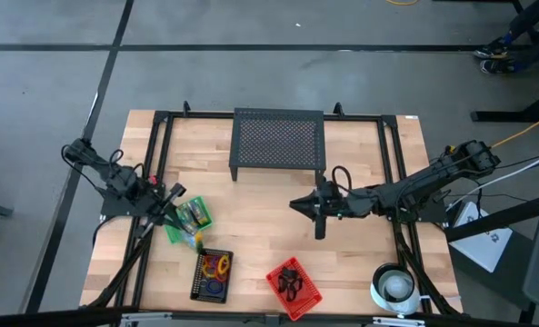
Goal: Pick & Place Office Desk Supplies
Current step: Put the yellow crayon box into the green bin
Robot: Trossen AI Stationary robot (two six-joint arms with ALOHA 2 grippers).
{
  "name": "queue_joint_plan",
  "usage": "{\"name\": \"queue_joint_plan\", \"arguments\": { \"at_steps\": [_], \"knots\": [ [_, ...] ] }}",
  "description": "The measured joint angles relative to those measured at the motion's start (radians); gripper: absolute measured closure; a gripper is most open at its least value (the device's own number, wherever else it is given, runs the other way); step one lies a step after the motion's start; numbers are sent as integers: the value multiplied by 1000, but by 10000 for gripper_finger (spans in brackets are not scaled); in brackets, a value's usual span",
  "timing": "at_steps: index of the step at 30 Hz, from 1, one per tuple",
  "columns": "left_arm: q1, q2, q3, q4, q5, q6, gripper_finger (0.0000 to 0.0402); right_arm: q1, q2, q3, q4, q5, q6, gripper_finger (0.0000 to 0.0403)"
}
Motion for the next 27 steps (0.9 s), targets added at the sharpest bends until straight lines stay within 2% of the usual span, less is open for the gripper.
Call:
{"name": "queue_joint_plan", "arguments": {
  "at_steps": [3, 7, 11, 14, 19, 24, 27],
  "knots": [
    [0, 0, -3, 22, 8, 25, 400, 0, 24, 10, 78, -20, -62, 358],
    [0, 0, -3, 33, 7, 41, 399, 0, 134, 94, 84, -169, -226, 358],
    [0, 0, -3, 37, -41, 82, 400, -15, 321, 310, 111, -231, -276, 356],
    [0, 0, -2, 62, -41, 96, 399, -24, 457, 506, 28, -261, -336, 344],
    [0, 0, -1, 48, -41, 95, 400, -24, 620, 752, -126, -219, -392, 283],
    [0, 0, -1, 54, -47, 120, 400, -31, 705, 858, -139, -214, -351, 198],
    [0, 0, -1, 79, -72, 155, 400, -30, 734, 900, -134, -204, -289, 162]
  ]
}}
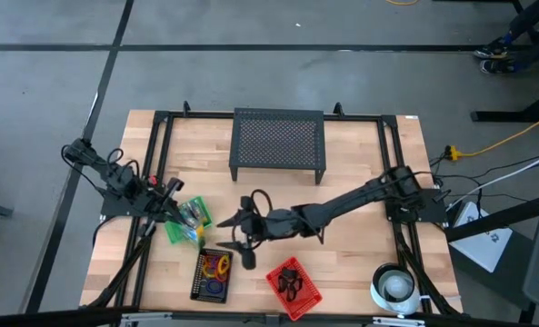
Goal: Pick & Place Office Desk Supplies
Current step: Put the yellow crayon box into the green bin
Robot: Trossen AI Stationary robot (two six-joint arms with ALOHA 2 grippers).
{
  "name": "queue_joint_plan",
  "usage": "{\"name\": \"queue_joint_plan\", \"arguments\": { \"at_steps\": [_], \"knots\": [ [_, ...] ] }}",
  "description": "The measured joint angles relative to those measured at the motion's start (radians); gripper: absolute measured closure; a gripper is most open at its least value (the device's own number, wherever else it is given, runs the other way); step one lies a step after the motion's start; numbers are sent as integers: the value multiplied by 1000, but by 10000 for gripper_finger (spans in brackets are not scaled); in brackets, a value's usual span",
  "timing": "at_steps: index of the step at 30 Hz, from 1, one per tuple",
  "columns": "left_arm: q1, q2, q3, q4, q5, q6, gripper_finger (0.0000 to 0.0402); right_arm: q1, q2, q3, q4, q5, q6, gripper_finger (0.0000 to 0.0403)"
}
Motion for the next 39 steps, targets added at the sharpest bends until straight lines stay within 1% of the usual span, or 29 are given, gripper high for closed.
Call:
{"name": "queue_joint_plan", "arguments": {
  "at_steps": [5, 8, 10, 17, 20, 26, 30, 39],
  "knots": [
    [0, -1, 0, 22, -2, 8, 400, -9, 35, 33, 14, 54, 67, 133],
    [0, 0, 0, 27, -33, 18, 399, -20, 37, 33, 32, 86, 135, 126],
    [0, 0, 0, 42, -56, 30, 400, -27, 45, 33, 40, 92, 162, 123],
    [1, 1, 0, 57, -112, 57, 399, -32, 48, 33, 54, 104, 182, 124],
    [14, 9, 0, 63, -124, 60, 400, -35, 48, 33, 68, 92, 188, 124],
    [69, 57, 0, 100, -75, 49, 400, -47, 57, 33, 84, 83, 223, 124],
    [110, 107, 0, 151, -61, 47, 399, -51, 57, 33, 85, 84, 235, 124],
    [205, 224, 0, 279, 34, 27, 400, -60, 57, 33, 79, 97, 259, 124]
  ]
}}
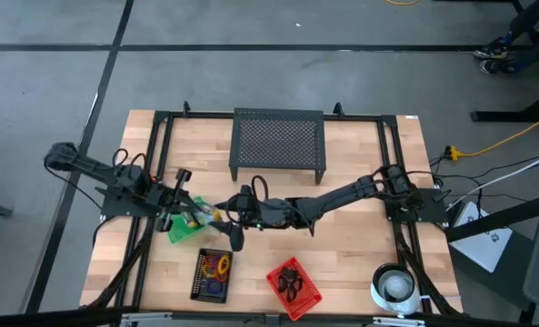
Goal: Pick & Place Office Desk Supplies
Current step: Put the yellow crayon box into the green bin
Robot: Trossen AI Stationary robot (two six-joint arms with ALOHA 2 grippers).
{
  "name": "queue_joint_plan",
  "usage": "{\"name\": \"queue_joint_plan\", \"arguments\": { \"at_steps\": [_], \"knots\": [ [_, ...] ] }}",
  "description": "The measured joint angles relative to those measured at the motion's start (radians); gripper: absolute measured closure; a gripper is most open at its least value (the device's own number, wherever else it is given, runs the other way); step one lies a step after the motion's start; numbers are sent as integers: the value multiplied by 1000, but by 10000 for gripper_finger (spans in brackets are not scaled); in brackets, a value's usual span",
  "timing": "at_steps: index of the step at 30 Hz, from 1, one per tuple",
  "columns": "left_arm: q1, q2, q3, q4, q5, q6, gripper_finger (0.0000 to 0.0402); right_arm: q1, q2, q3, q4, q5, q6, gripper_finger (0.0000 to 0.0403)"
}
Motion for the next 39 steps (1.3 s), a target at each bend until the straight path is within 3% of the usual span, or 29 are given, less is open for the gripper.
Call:
{"name": "queue_joint_plan", "arguments": {
  "at_steps": [6, 13, 26, 30, 34, 39],
  "knots": [
    [36, 69, 0, 66, 53, -14, 399, -2, 0, 0, -33, 48, -2, 137],
    [78, 81, 1, 96, 71, -3, 399, -5, 0, 0, -96, 20, 27, 175],
    [135, 81, 2, 137, 129, -22, 400, -3, 0, -1, -144, 34, 46, 177],
    [135, 81, 2, 136, 150, -27, 400, -3, 0, -1, -144, 44, 27, 215],
    [134, 81, 2, 133, 163, -46, 399, -3, 0, -1, -146, 19, 27, 301],
    [134, 80, 3, 129, 163, -90, 396, -2, 0, -1, -147, 8, 20, 301]
  ]
}}
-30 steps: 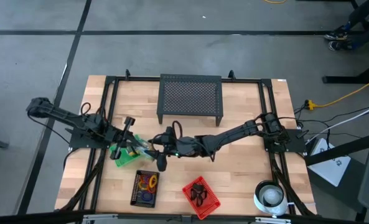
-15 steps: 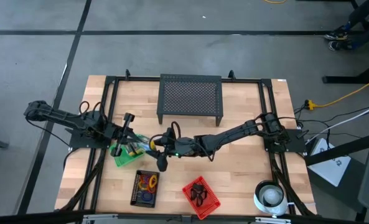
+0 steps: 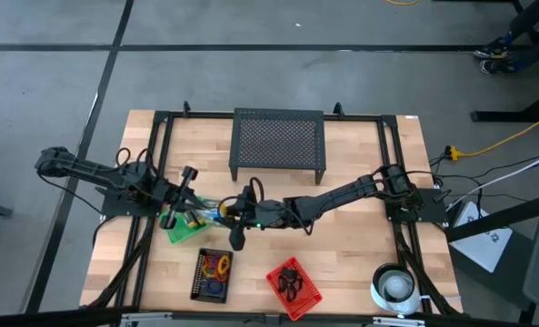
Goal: Pick & Place Office Desk Supplies
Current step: Put the yellow crayon box into the green bin
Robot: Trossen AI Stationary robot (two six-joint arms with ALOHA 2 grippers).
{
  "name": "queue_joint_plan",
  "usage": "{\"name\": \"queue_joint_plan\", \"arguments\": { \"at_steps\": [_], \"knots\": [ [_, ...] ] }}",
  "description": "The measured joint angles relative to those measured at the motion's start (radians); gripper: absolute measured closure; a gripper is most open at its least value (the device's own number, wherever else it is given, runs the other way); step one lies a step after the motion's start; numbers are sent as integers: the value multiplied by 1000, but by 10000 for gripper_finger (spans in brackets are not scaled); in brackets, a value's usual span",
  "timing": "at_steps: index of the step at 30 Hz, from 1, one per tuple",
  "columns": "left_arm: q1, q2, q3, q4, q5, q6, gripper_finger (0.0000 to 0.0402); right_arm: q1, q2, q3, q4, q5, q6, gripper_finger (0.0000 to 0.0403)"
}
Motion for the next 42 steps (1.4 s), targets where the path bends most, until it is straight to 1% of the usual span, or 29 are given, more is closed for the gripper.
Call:
{"name": "queue_joint_plan", "arguments": {
  "at_steps": [2, 4, 6, 8, 10, 14, 18, 22, 28, 31, 35, 39, 42],
  "knots": [
    [-1, -9, 4, 4, 2, -24, 389, 0, 0, 0, -3, -21, 2, 301],
    [-1, -19, 27, -50, 3, -65, 375, 1, 0, 0, -29, -28, 3, 301],
    [0, -25, 70, -156, -16, -110, 355, 3, 1, -1, -68, -37, -3, 301],
    [-1, -25, 116, -314, -70, -161, 331, 3, 3, -2, -83, -67, -9, 301],
    [-1, -24, 163, -421, -108, -197, 304, 3, 1, -2, -96, -97, -11, 301],
    [-1, -11, 257, -587, -87, -313, 259, 3, 1, -2, -143, -127, -32, 301],
    [-1, 32, 376, -764, -80, -388, 232, -2, 1, -2, -171, -124, -87, 301],
    [-1, 116, 466, -851, -36, -453, 222, -37, 1, -1, -171, -120, -82, 301],
    [-1, 287, 569, -975, -40, -471, 221, -74, 1, -1, -173, -110, -59, 301],
    [0, 374, 632, -1077, -64, -469, 221, -77, 1, -1, -181, -141, -48, 301],
    [0, 466, 719, -1209, -117, -445, 220, -70, 1, -1, -177, -148, -53, 301],
    [0, 512, 774, -1237, -91, -428, 219, -62, 1, 8, -185, -166, -52, 301],
    [0, 524, 825, -1255, -120, -418, 219, -59, -1, 11, -191, -175, -52, 301]
  ]
}}
